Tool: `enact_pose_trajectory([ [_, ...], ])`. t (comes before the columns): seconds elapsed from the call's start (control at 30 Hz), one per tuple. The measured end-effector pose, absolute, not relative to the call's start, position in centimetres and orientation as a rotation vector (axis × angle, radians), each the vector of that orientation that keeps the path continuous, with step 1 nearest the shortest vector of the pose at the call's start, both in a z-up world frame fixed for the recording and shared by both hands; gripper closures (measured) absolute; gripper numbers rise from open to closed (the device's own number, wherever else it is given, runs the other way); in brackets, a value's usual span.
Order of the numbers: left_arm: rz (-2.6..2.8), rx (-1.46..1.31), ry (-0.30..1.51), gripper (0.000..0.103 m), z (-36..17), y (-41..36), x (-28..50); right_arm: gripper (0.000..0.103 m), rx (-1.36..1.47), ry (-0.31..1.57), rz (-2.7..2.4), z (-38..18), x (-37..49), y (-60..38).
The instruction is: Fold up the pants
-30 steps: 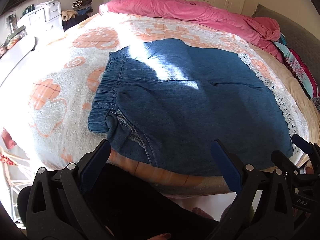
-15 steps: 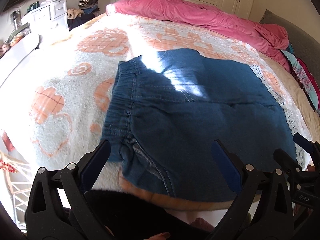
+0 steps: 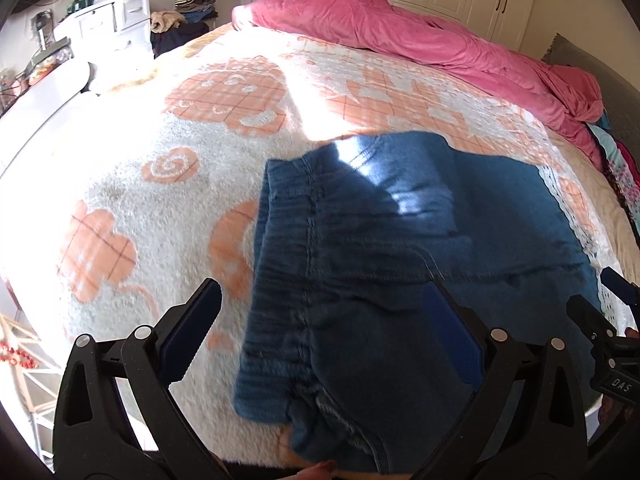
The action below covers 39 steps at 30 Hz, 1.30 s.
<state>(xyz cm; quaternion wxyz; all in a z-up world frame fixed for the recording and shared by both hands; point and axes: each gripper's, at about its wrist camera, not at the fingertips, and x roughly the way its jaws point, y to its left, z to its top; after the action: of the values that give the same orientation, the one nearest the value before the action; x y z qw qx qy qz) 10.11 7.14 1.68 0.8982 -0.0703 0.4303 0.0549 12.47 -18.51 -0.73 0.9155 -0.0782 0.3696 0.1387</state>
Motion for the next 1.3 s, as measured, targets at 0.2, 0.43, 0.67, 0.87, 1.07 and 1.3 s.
enact_pose_trajectory([
  [0.2,0.122,-0.147,0.911,0.009,1.6,8.8,13.7,0.004,-0.192,0.753,0.277,-0.4,15.3,-18.1],
  [0.43,0.130,-0.163,0.962,0.009,0.6,11.0,18.4,0.004,-0.229,0.765,0.297,0.0,19.5,-17.7],
  [0.67,0.100,-0.164,1.015,0.009,-1.6,12.8,22.1,0.004,-0.270,0.804,0.390,-0.4,24.7,-17.0],
  [0.87,0.031,-0.229,1.009,0.010,-3.0,14.0,22.8,0.004,-0.352,0.807,0.493,-1.2,29.1,-15.2],
  [1.07,0.005,-0.181,0.994,0.051,-3.2,13.5,23.3,0.004,-0.478,0.830,0.571,-2.9,32.4,-11.9],
  [1.3,-0.024,-0.150,0.943,0.071,-1.9,13.1,22.5,0.005,-0.506,0.873,0.713,-3.4,34.2,-8.6],
])
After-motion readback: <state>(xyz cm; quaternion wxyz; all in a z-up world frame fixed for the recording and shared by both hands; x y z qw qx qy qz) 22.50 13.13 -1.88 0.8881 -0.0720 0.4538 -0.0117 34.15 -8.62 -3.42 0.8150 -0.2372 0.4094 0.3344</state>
